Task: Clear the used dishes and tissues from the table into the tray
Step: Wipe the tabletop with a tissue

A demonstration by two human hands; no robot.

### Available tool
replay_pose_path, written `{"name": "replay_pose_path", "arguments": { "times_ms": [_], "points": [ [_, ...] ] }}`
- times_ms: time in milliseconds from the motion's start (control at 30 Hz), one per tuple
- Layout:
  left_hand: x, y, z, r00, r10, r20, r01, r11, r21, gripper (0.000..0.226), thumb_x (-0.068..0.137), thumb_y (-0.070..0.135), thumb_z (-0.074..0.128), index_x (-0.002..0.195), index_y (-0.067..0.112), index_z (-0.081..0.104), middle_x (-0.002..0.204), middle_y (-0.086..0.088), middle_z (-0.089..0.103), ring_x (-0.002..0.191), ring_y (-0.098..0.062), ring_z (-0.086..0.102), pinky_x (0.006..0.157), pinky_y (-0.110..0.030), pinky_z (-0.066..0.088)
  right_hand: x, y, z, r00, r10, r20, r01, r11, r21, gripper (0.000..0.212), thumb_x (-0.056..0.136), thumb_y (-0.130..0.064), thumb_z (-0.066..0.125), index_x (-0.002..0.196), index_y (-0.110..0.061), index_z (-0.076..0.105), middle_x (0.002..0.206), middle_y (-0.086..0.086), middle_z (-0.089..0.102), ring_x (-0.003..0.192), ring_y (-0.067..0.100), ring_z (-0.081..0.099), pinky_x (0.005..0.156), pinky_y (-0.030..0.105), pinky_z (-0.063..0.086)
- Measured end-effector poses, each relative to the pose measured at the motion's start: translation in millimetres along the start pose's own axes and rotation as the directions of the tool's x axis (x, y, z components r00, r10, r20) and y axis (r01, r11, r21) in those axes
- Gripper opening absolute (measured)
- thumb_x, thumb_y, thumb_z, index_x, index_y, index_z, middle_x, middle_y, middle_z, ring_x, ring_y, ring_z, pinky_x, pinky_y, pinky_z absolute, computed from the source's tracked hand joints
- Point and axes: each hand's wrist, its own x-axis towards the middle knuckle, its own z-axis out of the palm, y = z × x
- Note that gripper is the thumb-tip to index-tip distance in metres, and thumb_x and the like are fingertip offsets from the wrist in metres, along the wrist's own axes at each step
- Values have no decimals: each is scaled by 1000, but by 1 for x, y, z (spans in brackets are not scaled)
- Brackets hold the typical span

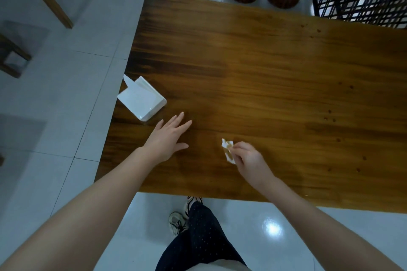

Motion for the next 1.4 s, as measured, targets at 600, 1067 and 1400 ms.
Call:
{"name": "replay_pose_path", "arguments": {
  "times_ms": [600,1067,1400],
  "points": [
    [-74,-13,55,997,-53,49,52,998,32,87,86,45,62,151,34,5,161,0,-6,148,-20,-2,117,-48,6,-15,-96,81,970,220,-103,-209,972,104,18,93,-9,55,101,-8,70,94,0,63,88,12,51,84,26,44],
    [-72,-7,50,991,-109,76,108,994,18,89,84,40,67,151,35,8,161,1,-4,148,-21,0,116,-50,5,-94,-11,26,705,603,-374,-610,784,113,15,90,-1,57,97,1,70,84,-5,51,84,19,54,74,26,39],
    [-75,0,43,990,-108,87,104,993,47,89,85,41,65,152,32,7,161,-1,-4,148,-22,1,119,-48,8,-92,-31,45,839,478,-260,-478,876,68,15,91,-5,58,96,-1,71,86,-1,56,84,11,46,77,24,37]
  ]
}}
